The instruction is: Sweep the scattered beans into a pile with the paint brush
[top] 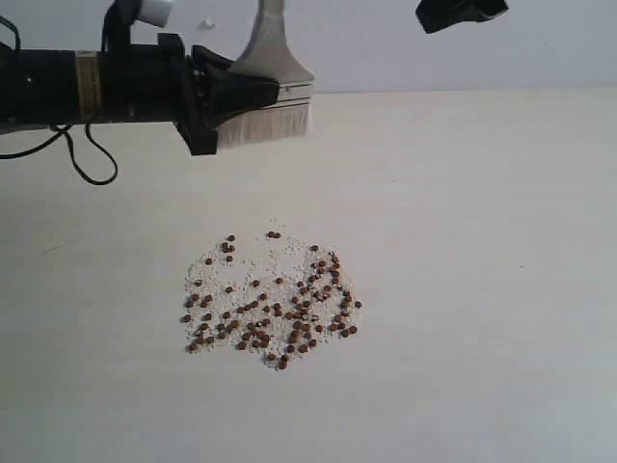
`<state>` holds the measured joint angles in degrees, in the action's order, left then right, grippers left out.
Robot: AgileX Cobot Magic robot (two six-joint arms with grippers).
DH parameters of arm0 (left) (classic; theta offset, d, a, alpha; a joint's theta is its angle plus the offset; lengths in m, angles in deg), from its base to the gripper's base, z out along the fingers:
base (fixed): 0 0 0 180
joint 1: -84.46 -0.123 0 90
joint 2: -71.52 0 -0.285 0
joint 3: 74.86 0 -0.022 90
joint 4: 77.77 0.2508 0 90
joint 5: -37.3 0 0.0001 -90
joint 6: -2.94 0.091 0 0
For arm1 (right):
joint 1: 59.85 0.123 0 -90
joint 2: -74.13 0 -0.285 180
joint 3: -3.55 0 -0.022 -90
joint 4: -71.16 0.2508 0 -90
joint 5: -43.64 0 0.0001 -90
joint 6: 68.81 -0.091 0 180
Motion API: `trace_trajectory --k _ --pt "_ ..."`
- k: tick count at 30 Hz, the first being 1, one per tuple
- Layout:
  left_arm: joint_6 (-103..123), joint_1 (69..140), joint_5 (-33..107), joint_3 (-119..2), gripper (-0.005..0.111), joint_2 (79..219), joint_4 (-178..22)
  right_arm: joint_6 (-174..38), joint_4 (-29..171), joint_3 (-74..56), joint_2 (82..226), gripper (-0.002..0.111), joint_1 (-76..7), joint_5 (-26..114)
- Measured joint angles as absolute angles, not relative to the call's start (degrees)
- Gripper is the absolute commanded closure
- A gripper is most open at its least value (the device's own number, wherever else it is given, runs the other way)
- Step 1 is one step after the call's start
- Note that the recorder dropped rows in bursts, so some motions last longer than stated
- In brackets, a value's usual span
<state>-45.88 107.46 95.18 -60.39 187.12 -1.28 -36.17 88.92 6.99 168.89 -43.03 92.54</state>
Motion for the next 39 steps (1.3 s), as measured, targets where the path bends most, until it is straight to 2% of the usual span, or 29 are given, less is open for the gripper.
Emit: trace_trajectory --k 9,20,28,39 --pt "-53.05 101.71 103.81 -60.39 0.107 187.12 1.64 -11.67 111.92 6.99 174.53 0.046 -43.67 91.42" --pt "-55.09 98.25 106.33 -60.39 0.107 187.12 5.20 16.75 134.64 6.99 178.63 0.048 -43.67 100.07" --pt "-54.98 97.21 106.33 -60.39 0.107 187.12 5.50 24.99 147.11 6.99 178.90 0.049 -43.67 104.31" --pt "-53.08 101.18 106.33 -60.39 0.107 187.39 5.40 28.02 154.36 6.99 185.13 0.049 -43.67 104.88"
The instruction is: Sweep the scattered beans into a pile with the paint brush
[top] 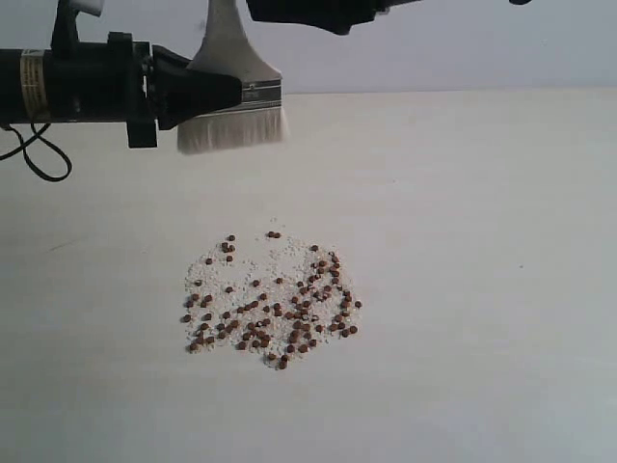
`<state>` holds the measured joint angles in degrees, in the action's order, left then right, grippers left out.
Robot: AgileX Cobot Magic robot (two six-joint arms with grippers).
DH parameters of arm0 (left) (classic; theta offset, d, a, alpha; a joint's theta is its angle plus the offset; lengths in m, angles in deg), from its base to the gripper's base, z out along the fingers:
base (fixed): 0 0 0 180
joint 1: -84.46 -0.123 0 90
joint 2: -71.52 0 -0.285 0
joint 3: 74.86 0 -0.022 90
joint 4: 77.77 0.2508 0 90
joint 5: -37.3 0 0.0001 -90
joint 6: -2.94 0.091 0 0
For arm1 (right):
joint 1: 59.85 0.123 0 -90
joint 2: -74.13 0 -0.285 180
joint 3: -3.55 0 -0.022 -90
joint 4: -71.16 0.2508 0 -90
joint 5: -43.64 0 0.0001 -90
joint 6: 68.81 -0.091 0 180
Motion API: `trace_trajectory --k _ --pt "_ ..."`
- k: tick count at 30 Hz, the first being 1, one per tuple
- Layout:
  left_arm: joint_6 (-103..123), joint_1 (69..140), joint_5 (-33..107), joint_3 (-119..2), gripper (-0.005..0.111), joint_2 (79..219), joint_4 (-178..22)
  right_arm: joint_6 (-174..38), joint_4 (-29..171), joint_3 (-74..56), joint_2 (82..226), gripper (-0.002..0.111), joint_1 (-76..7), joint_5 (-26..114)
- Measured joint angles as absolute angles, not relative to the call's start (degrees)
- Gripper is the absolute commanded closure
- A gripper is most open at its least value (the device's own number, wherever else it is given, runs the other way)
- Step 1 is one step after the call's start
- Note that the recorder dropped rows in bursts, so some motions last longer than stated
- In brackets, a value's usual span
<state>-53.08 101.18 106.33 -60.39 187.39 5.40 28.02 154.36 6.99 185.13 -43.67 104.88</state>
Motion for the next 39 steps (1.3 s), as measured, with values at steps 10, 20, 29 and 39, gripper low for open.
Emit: trace_trajectory --k 10,20,29,39 --pt "-52.67 103.06 106.33 -60.47 0.107 187.39 5.04 29.71 156.88 6.99 187.50 0.049 -43.67 108.03" --pt "-52.54 105.74 106.33 -60.47 0.107 187.39 4.92 29.92 157.11 6.99 188.96 0.049 -43.67 109.93" --pt "-52.17 106.32 106.33 -60.47 0.107 187.39 3.99 29.71 154.91 6.99 189.92 0.082 -43.67 110.99" --pt "-52.17 106.32 107.16 -60.47 0.107 187.39 2.96 29.83 157.40 6.99 189.92 0.086 -43.67 111.08"
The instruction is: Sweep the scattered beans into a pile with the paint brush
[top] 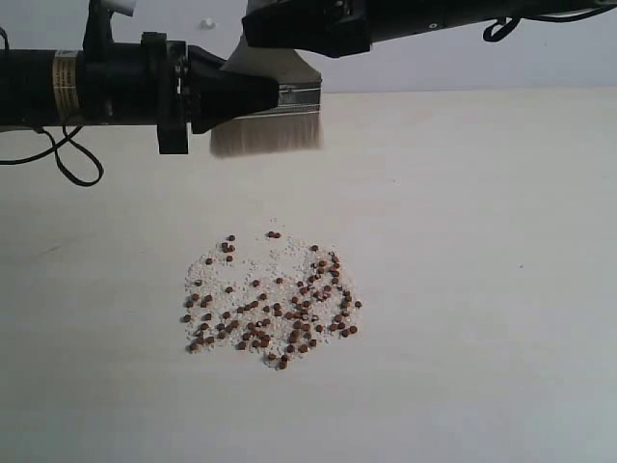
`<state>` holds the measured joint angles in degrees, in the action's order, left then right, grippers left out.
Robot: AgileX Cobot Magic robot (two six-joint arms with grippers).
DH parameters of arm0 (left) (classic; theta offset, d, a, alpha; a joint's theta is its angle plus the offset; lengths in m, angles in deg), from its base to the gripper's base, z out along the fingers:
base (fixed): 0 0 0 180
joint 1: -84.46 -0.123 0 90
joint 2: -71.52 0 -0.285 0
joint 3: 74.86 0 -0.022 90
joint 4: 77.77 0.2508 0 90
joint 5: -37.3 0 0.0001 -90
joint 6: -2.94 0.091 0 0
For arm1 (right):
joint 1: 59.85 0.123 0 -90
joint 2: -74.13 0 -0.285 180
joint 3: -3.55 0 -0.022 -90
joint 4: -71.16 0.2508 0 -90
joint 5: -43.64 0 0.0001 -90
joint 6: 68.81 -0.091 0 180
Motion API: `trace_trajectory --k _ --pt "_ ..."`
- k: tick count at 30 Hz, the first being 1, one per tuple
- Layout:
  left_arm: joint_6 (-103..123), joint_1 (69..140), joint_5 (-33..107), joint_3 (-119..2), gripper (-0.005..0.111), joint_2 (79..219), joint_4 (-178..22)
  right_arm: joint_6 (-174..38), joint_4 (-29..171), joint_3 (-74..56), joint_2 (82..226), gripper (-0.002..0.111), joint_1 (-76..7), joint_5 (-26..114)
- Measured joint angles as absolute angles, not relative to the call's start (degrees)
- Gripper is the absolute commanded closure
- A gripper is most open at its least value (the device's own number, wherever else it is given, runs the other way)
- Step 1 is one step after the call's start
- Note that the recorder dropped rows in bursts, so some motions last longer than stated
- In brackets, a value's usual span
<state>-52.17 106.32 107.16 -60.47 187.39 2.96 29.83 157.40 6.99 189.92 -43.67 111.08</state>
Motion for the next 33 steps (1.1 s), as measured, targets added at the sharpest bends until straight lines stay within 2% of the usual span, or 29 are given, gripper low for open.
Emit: trace_trajectory --k 13,20,33 --pt "-52.50 106.46 107.54 -60.72 0.107 187.39 2.17 30.17 158.90 6.99 189.94 0.086 -43.67 111.48" --pt "-52.50 106.76 107.41 -60.72 0.107 187.39 1.93 30.06 162.32 6.99 190.05 0.067 -43.67 112.70" --pt "-52.16 106.96 107.28 -60.72 0.107 187.39 0.73 29.65 162.98 6.99 190.05 0.071 -43.67 113.06"
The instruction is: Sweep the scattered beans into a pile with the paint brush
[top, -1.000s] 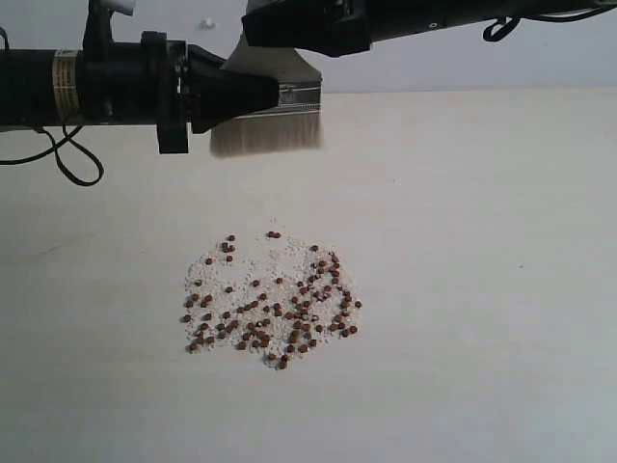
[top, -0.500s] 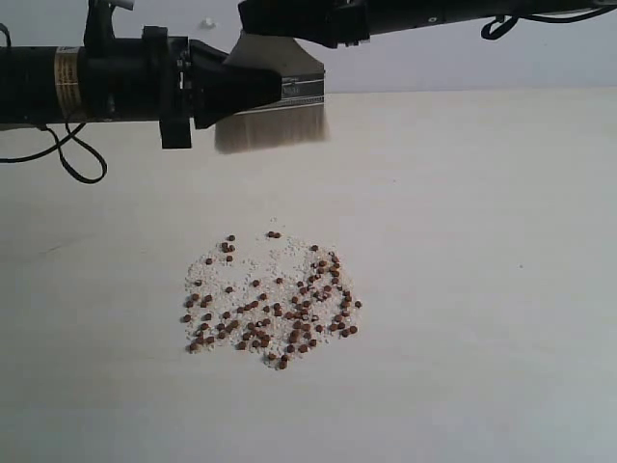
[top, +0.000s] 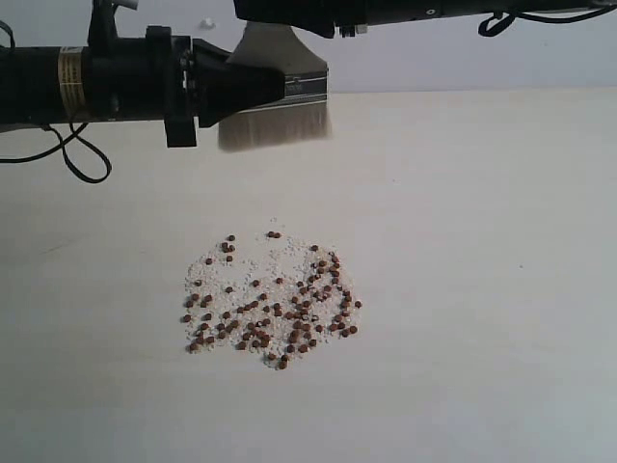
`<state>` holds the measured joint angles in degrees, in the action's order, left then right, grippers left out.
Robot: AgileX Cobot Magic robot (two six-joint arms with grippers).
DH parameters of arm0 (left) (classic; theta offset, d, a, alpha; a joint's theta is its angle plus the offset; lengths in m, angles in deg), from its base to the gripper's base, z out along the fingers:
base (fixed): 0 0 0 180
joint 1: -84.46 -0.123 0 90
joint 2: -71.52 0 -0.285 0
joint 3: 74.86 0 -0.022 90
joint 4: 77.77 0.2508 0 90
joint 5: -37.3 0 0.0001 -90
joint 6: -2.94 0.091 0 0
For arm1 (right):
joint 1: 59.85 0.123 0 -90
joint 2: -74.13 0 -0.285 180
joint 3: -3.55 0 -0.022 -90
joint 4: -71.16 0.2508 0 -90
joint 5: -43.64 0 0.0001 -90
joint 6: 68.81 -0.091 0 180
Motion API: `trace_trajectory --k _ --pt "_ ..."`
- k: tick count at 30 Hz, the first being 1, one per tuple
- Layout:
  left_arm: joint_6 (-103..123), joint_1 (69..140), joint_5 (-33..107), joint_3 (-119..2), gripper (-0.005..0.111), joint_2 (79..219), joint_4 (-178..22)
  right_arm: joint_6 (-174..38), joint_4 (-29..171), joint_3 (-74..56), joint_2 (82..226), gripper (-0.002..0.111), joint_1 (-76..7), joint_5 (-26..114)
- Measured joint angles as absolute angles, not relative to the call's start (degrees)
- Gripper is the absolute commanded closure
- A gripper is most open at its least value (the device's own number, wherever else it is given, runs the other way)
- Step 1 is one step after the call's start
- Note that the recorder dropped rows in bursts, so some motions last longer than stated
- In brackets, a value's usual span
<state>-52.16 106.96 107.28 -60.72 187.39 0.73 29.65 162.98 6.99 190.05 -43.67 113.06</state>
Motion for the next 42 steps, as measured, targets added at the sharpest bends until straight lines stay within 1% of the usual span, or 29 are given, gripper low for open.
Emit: trace_trajectory --k 2,7,13,15,17,19,20,22,23,24,25,30,33,35,36,37,38,40,41,42 --pt "-52.16 106.96 107.28 -60.72 0.107 187.39 0.29 29.49 162.21 6.99 190.05 0.076 -43.67 113.06" --pt "-51.94 106.96 107.71 -60.72 0.107 187.39 0.23 29.49 161.60 6.99 190.05 0.108 -43.67 112.84" --pt "-51.94 107.05 107.74 -60.72 0.106 187.39 0.38 29.49 161.46 6.99 190.05 0.108 -43.67 112.84" --pt "-51.94 107.05 107.74 -60.72 0.103 187.39 0.38 29.49 161.46 6.99 190.05 0.108 -43.67 112.84" --pt "-51.68 107.05 107.74 -60.72 0.093 187.39 0.38 29.49 161.46 6.99 190.05 0.108 -43.67 112.84" --pt "-51.42 107.05 107.74 -60.72 0.076 187.39 0.38 29.49 161.46 6.99 190.05 0.108 -43.67 112.84" --pt "-51.22 107.05 107.74 -60.72 0.066 187.39 0.38 29.35 161.57 6.99 190.05 0.108 -43.67 112.84" --pt "-50.78 107.05 107.74 -60.72 0.040 187.39 0.38 28.89 161.68 6.99 190.05 0.108 -43.67 112.17" --pt "-50.29 107.05 107.62 -60.72 0.030 187.39 0.26 28.48 161.68 6.99 190.05 0.108 -43.67 111.49" --pt "-50.14 107.05 107.62 -60.72 0.022 187.39 0.26 28.36 161.68 6.99 190.05 0.108 -43.67 110.83" --pt "-49.65 107.05 107.62 -60.72 0.022 187.39 0.26 27.98 161.68 6.99 190.05 0.108 -43.67 109.96" --pt "-48.21 106.83 107.49 -60.72 0.029 187.39 0.70 26.32 160.95 6.99 189.65 0.108 -43.67 103.10" --pt "-47.83 105.60 106.66 -60.72 0.032 187.39 1.09 23.71 157.09 6.99 187.49 0.108 -43.56 97.79" --pt "-47.73 104.34 106.43 -60.72 0.039 187.39 1.74 21.57 153.45 6.99 185.52 0.108 -43.45 93.30" --pt "-47.60 103.66 106.43 -60.72 0.044 187.39 2.45 20.10 151.25 6.99 184.42 0.108 -43.45 90.32" --pt "-47.60 103.15 106.43 -60.72 0.054 187.39 2.91 18.69 149.02 6.99 183.33 0.108 -43.45 88.22" --pt "-47.60 102.48 106.43 -60.72 0.066 187.39 3.31 16.64 146.77 6.99 182.29 0.108 -43.56 86.00" --pt "-48.45 101.27 106.43 -60.72 0.096 187.39 3.79 11.59 142.57 6.99 180.48 0.108 -43.68 82.55" --pt "-49.21 100.43 106.43 -60.72 0.106 187.39 4.08 8.80 140.09 6.99 179.53 0.108 -43.68 81.10" --pt "-50.08 99.87 106.43 -60.72 0.106 187.39 4.19 6.01 137.57 6.99 178.58 0.108 -43.68 79.94"
